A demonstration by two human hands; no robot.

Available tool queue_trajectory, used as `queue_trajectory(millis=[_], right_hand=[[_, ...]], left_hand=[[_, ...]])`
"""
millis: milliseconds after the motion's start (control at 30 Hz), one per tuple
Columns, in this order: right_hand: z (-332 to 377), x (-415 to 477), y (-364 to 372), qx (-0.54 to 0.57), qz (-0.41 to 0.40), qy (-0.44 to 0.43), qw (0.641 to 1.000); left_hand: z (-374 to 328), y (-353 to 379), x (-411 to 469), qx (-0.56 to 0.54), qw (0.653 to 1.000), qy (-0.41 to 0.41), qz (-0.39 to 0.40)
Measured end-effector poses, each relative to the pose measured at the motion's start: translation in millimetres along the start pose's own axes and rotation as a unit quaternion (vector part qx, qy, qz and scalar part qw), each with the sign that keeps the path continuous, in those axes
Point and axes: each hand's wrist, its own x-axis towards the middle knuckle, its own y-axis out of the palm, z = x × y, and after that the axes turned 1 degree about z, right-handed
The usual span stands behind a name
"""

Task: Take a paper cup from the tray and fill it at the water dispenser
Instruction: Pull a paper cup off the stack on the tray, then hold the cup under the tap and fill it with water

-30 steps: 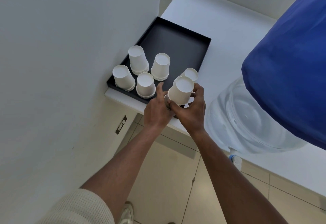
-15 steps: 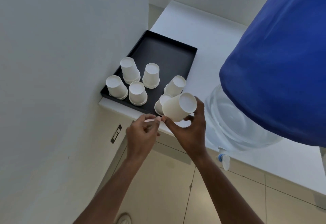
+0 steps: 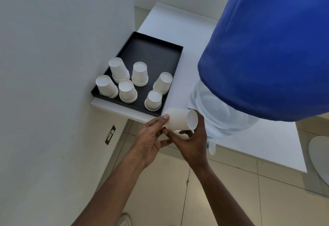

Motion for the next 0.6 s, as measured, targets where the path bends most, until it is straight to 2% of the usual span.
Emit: queue_trajectory(millis=[100,200,267,333,400,600], right_hand=[[-3,-9,-23,0.007,-0.003,0.002,1.0],[-5,-15,-44,-0.021,-0.003,-0.008,1.0],[-4,-16,-55,-0.055,0.003,-0.012,0.998],[-2,-19,-62,-0.088,0.02,-0.018,0.996],[-3,-23,-68,-0.114,0.037,-0.022,0.993],[-4,-27,-61,-0.104,0.0,-0.022,0.994]], left_hand=[[-1,7,-2,0.026,0.999,0.021,0.004],[-3,13,-3,0.111,0.991,0.074,-0.008],[-3,17,-2,0.214,0.969,0.126,-0.006],[-2,19,-5,0.329,0.928,0.173,0.002],[4,27,-8,0.389,0.902,0.187,0.018],[14,38,-14,0.376,0.901,0.215,0.003]])
